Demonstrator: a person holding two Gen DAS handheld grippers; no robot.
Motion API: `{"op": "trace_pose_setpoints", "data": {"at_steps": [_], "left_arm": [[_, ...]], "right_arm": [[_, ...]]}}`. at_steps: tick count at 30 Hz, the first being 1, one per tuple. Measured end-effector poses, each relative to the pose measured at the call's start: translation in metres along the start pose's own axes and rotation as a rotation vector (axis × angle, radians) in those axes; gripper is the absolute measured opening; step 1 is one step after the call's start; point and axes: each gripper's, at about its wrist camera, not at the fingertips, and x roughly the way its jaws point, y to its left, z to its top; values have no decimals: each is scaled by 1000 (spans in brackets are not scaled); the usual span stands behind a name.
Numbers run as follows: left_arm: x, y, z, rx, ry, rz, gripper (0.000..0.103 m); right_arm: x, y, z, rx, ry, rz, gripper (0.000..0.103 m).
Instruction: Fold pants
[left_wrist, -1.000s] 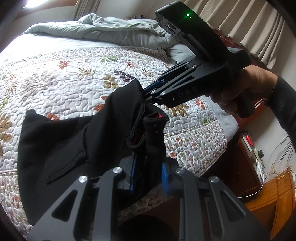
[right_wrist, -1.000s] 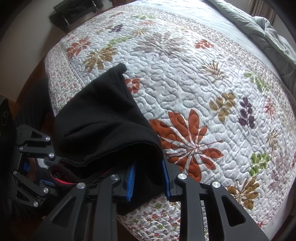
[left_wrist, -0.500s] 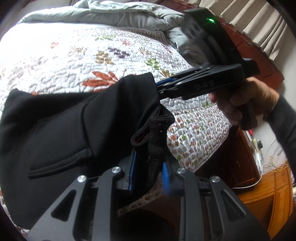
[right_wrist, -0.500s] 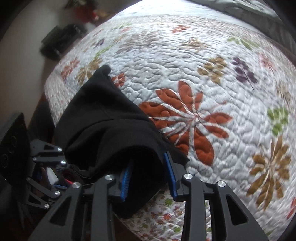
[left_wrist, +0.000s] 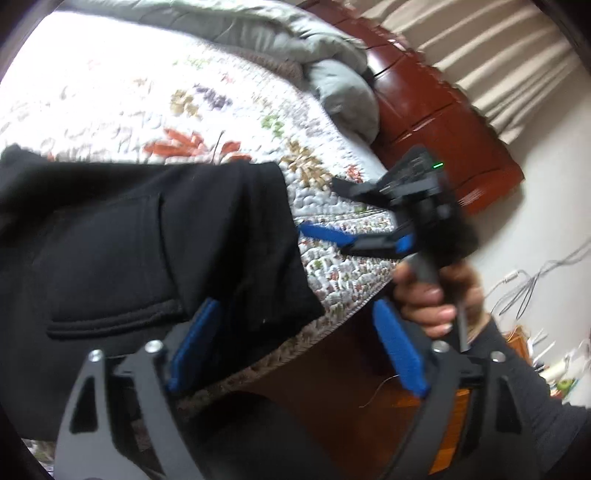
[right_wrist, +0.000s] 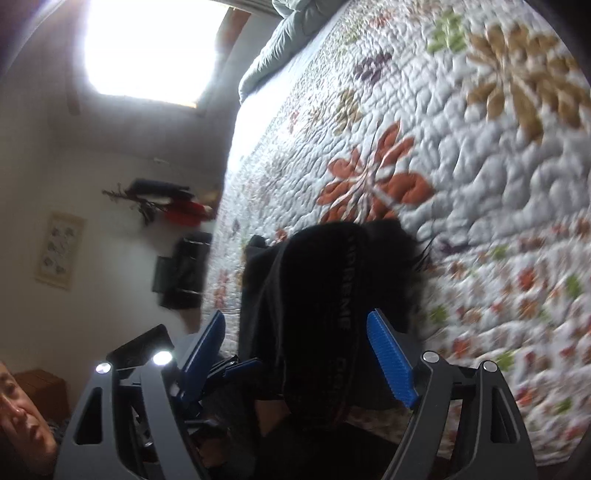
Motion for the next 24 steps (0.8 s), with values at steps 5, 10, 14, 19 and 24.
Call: {"op": "trace_pose_setpoints", "data": {"at_steps": [5,10,14,19,24], "left_arm": [[-37,17,-6,-3,-29,17,89],[-82,62,-14,-77,-78,106,90],[-108,91,-20,-129,-113,154,89],[-115,113,-19,-182,-137,161,90],[-109,120,-19,-202,-133,167,89]], "right_arm": [[19,-3,-6,6,3,-20,80],[33,5,-8,-18,25,-23,81],[46,18,-11,-52,61,-5,81],[74,14,-2,-57,108,-46,25],[59,66,13,-230,104,-164,17]]}}
